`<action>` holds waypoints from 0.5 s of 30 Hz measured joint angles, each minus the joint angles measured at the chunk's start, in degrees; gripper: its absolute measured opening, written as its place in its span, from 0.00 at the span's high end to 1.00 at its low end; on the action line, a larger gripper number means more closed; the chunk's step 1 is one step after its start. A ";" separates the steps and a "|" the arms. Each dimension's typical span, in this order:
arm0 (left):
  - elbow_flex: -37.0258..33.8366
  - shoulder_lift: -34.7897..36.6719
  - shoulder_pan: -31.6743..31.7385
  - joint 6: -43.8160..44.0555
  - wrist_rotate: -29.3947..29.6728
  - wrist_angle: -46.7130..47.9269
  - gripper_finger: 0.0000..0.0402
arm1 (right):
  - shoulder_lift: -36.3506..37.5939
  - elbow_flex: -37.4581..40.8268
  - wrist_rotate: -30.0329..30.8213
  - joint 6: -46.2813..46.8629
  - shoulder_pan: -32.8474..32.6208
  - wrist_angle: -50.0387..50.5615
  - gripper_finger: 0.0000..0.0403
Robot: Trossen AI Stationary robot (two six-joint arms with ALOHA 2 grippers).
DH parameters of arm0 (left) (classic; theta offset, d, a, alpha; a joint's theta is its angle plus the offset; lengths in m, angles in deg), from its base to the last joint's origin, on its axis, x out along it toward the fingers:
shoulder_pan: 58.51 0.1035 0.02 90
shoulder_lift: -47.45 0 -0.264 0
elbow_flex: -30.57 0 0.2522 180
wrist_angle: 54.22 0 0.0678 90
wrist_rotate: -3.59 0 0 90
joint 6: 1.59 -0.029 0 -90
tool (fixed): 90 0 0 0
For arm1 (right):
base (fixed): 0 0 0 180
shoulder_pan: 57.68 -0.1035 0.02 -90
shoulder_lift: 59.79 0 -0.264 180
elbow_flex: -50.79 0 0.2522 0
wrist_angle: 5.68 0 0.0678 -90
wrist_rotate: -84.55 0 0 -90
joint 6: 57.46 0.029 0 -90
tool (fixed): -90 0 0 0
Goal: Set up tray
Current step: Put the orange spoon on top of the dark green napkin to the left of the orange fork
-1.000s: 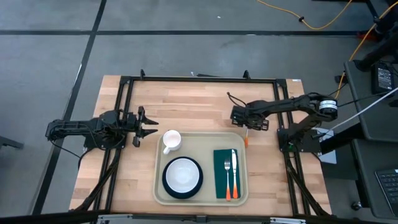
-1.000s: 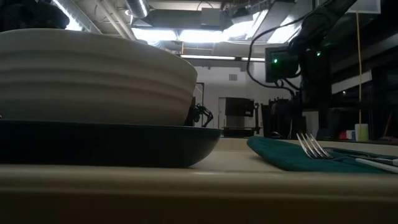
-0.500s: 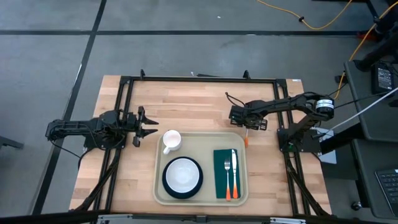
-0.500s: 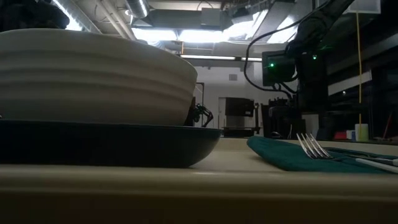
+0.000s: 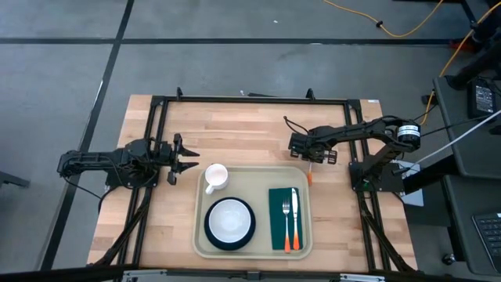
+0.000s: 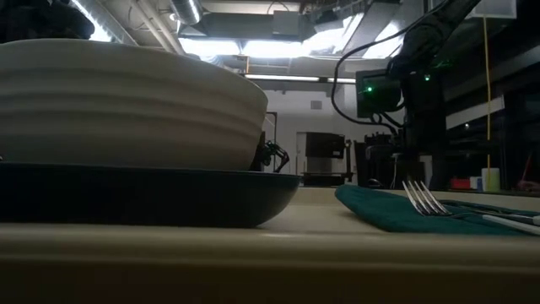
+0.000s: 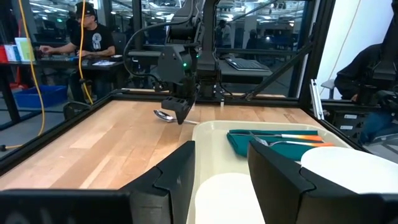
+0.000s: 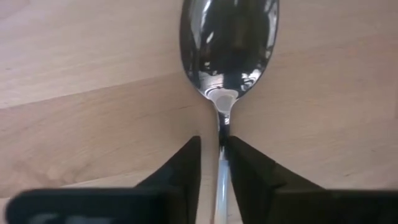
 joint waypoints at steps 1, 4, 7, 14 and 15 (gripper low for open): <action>0.00 0.00 0.00 0.00 0.02 0.00 0.64 | 0.00 0.02 -0.03 0.00 0.00 0.06 0.79; 0.00 -0.01 0.00 0.00 0.02 0.00 0.64 | -0.02 0.04 -0.09 -0.03 0.00 0.14 0.84; 0.00 -0.01 0.00 0.00 0.02 0.00 0.64 | -0.02 0.09 -0.13 -0.12 0.00 0.33 0.89; 0.00 0.01 0.00 0.00 0.00 0.00 0.64 | -0.02 0.09 -0.33 -1.87 -0.02 0.41 0.96; 0.00 0.01 0.00 0.00 0.00 0.00 0.64 | 0.06 0.09 -0.51 -2.10 -0.02 0.39 0.96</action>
